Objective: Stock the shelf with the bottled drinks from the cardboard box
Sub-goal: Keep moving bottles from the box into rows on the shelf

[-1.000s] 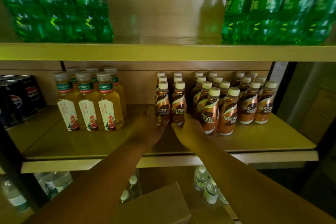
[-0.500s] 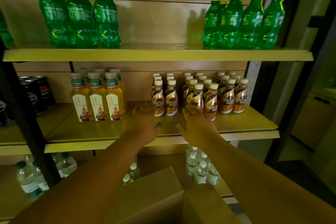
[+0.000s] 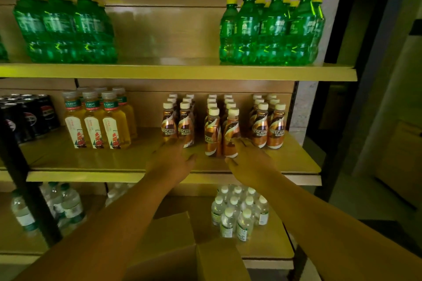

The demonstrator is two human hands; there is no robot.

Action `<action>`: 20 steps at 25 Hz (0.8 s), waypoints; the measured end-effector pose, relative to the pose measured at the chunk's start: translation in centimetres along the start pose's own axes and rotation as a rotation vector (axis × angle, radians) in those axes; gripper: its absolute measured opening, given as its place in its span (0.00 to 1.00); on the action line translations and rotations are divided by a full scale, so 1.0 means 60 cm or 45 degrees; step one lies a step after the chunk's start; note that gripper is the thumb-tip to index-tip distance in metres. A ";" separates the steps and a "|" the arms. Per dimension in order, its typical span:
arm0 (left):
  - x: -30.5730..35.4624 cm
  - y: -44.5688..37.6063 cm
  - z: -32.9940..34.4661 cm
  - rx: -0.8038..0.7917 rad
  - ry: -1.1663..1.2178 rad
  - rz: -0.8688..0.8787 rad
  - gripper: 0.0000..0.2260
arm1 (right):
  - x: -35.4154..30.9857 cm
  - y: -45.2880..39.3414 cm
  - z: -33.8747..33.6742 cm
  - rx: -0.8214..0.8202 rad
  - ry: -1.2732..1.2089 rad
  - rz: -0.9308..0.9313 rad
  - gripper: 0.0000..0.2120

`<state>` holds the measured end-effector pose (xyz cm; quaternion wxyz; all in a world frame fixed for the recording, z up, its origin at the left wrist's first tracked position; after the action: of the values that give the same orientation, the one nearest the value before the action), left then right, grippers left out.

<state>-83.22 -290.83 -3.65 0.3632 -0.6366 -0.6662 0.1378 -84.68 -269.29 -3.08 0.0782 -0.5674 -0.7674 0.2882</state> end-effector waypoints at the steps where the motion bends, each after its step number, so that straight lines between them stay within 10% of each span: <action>1: 0.014 -0.002 0.010 -0.011 -0.008 -0.021 0.26 | 0.016 -0.002 0.001 -0.009 -0.018 -0.002 0.30; 14: 0.030 -0.064 0.122 -0.158 0.327 -0.297 0.42 | 0.064 -0.063 0.029 -0.066 -0.146 0.177 0.30; 20: 0.039 -0.070 0.159 -0.217 0.497 -0.469 0.30 | 0.081 -0.090 0.076 -0.026 -0.586 0.554 0.28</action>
<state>-92.47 -286.61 -6.89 0.4487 -0.5474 -0.6975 -0.1124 -92.85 -267.46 -4.99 -0.1667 -0.6389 -0.6285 0.4112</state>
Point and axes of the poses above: each hand's wrist, its own y-axis away from the middle knuckle, its own z-axis out of the palm, x = y × z, the point moved 6 cm from there along -y, towards the middle knuckle, and after that the axes turned 14 degrees about x, right-handed, at the moved point
